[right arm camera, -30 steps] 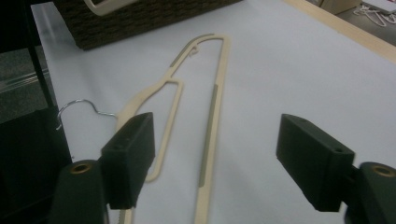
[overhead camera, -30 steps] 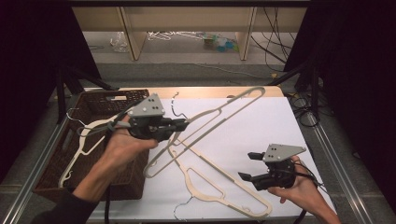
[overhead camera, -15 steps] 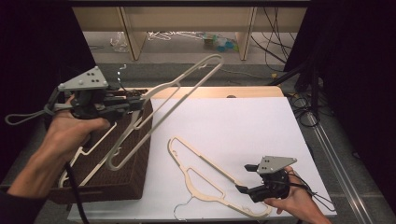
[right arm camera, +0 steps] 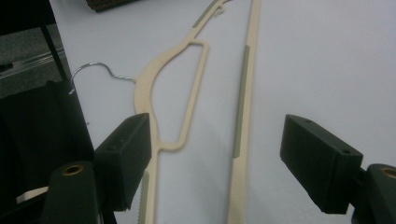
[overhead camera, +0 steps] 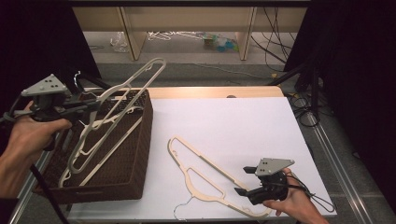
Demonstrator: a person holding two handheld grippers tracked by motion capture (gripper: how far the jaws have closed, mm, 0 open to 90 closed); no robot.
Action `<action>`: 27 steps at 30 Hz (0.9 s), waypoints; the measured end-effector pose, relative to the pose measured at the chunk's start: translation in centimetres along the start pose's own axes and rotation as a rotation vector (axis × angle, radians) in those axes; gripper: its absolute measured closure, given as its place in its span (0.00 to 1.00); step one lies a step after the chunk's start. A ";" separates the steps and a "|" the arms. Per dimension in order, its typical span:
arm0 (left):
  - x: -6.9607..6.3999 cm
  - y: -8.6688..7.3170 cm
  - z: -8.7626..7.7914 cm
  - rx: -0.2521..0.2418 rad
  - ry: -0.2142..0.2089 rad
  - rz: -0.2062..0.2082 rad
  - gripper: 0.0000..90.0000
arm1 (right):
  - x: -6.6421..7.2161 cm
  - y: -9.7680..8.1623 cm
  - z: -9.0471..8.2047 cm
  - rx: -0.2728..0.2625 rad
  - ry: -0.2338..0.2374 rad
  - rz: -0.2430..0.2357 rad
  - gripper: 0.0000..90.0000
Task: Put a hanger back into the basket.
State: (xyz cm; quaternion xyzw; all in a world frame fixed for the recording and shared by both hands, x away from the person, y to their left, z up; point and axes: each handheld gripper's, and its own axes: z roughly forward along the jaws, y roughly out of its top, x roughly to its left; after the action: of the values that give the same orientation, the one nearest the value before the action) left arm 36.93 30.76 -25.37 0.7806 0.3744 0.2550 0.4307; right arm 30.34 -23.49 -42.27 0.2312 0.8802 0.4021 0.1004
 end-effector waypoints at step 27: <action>4.6 -6.9 1.4 0.152 0.025 -0.054 0.95 | 0.0 -0.3 0.2 0.030 0.008 0.005 0.28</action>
State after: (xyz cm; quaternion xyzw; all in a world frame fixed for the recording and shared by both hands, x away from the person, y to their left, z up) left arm 38.15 36.12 -31.66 0.7975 0.4190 0.2237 0.3721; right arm 30.30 -23.56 -42.65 0.2331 0.8860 0.3900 0.0924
